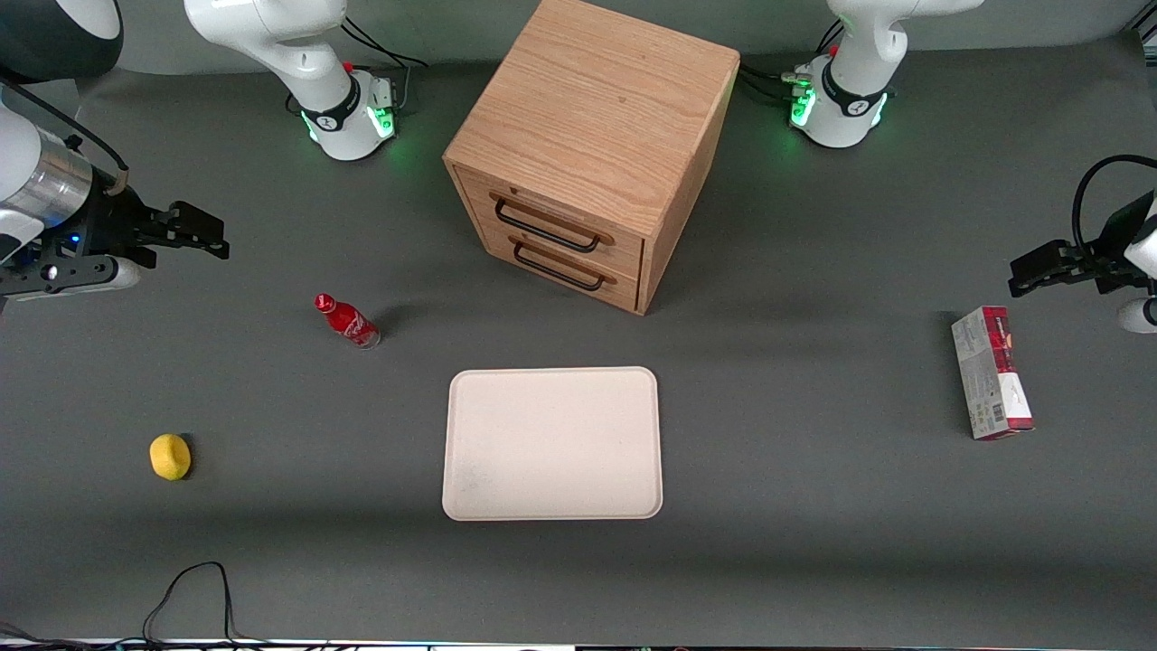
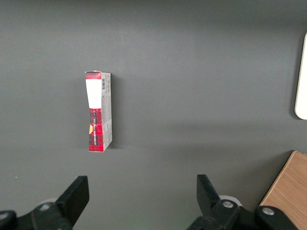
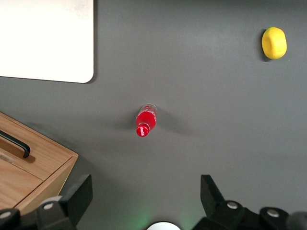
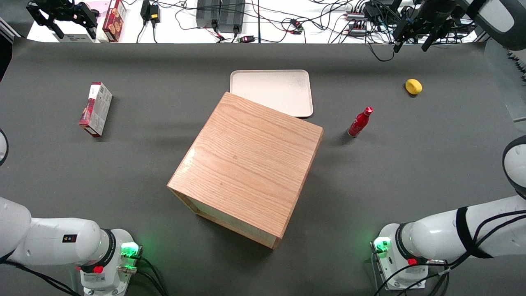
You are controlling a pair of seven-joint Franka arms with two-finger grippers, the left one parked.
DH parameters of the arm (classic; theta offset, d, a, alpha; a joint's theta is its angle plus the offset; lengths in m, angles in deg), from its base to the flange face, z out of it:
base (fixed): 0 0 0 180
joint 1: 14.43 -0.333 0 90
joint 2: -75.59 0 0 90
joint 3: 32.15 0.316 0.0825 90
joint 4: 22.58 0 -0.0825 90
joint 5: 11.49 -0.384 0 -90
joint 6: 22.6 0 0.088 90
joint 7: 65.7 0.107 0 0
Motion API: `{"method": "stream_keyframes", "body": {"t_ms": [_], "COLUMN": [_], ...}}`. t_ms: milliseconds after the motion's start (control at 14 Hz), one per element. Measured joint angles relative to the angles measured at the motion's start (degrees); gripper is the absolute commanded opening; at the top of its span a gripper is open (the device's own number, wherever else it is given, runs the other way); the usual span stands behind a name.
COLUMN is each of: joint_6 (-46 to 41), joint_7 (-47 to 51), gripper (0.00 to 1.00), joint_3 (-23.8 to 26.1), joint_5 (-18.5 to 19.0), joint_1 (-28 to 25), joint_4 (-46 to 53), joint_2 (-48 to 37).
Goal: Open upper drawer
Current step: 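Move the right gripper toward the upper drawer's black handle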
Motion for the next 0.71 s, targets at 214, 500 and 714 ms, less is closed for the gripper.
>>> {"method": "stream_keyframes", "body": {"t_ms": [214,500,714], "joint_6": [-0.1,-0.1,-0.1], "joint_7": [0.0,0.0,0.0], "gripper": [1.0,1.0,1.0], "joint_3": [0.0,0.0,0.4], "joint_5": [0.0,0.0,0.0], "joint_1": [0.0,0.0,-0.1], "joint_4": [0.1,0.5,1.1], "joint_2": [0.0,0.0,0.3]}}
